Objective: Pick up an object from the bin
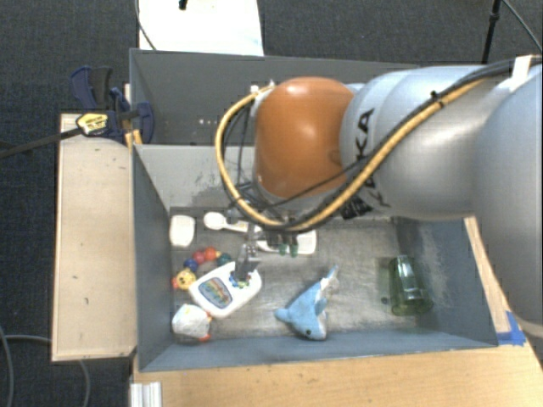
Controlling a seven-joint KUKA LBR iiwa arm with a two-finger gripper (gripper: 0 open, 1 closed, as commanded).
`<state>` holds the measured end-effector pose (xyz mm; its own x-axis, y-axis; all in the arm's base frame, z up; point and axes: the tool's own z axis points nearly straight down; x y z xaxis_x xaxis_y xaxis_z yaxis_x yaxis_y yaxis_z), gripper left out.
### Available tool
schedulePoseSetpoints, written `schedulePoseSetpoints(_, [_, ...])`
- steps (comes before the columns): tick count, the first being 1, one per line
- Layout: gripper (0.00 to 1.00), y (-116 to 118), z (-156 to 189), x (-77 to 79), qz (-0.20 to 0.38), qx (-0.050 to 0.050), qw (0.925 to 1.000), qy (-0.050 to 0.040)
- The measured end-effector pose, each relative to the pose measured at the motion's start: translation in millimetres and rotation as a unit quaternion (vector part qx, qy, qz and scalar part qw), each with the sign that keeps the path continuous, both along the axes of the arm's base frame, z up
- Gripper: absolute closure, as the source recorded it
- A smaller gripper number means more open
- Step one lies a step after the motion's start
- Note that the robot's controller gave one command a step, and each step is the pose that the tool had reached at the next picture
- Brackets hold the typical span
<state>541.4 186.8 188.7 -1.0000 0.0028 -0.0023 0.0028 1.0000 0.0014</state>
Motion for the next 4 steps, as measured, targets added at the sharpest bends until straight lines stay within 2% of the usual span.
schedulePoseSetpoints(1, [0.00,4,-31,-18.0,0.104,0.000,0.9946,-0.0030])
schedulePoseSetpoints(2, [0.00,6,-72,-41.2,0.179,-0.001,0.9838,0.0011])
schedulePoseSetpoints(3, [0.00,6,-69,-33.3,0.222,0.000,0.9751,-0.0006])
schedulePoseSetpoints(4, [0.00,0,-112,-26.5,0.255,0.000,0.9670,-0.0020])
